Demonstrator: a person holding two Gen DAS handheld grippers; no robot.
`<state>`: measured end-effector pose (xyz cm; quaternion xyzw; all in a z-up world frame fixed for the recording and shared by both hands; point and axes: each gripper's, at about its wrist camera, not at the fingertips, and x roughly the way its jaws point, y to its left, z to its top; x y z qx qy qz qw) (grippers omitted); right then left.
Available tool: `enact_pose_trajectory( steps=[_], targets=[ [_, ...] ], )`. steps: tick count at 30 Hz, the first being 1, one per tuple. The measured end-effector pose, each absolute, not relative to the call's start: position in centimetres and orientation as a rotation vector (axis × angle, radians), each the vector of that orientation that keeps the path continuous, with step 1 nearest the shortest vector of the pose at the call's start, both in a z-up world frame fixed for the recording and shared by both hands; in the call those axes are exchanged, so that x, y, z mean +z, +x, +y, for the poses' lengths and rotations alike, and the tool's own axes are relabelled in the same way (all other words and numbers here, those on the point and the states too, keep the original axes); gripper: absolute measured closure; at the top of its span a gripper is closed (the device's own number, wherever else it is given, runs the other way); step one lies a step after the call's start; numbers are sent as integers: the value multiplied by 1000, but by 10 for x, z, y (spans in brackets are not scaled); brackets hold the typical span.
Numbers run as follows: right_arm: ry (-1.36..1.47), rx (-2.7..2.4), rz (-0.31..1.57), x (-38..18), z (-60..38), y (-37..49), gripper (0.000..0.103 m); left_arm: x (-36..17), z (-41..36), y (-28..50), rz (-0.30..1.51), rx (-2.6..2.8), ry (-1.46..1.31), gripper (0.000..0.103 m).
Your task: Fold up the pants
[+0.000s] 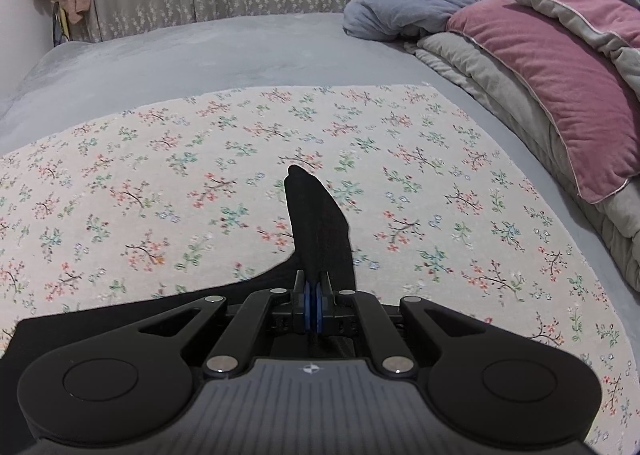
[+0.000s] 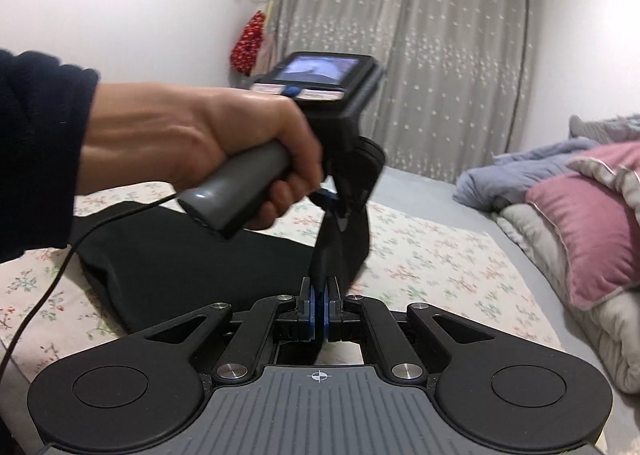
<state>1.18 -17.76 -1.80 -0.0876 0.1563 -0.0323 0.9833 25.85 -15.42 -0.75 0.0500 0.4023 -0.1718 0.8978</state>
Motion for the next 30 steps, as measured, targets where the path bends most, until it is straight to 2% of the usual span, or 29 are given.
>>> enact_pose_trajectory(
  steps=[11,23,30],
  targets=[
    [-230,75,266,-10,-113,38,100,5,-40,264,781,-357,-7,78],
    [-343,232,261,-15,-36,64,100,-29,97,266,767,-282,-334,78],
    [-413,300,284,-18,14,84,100,-33,140,275,770,-258,-325,78]
  ],
)
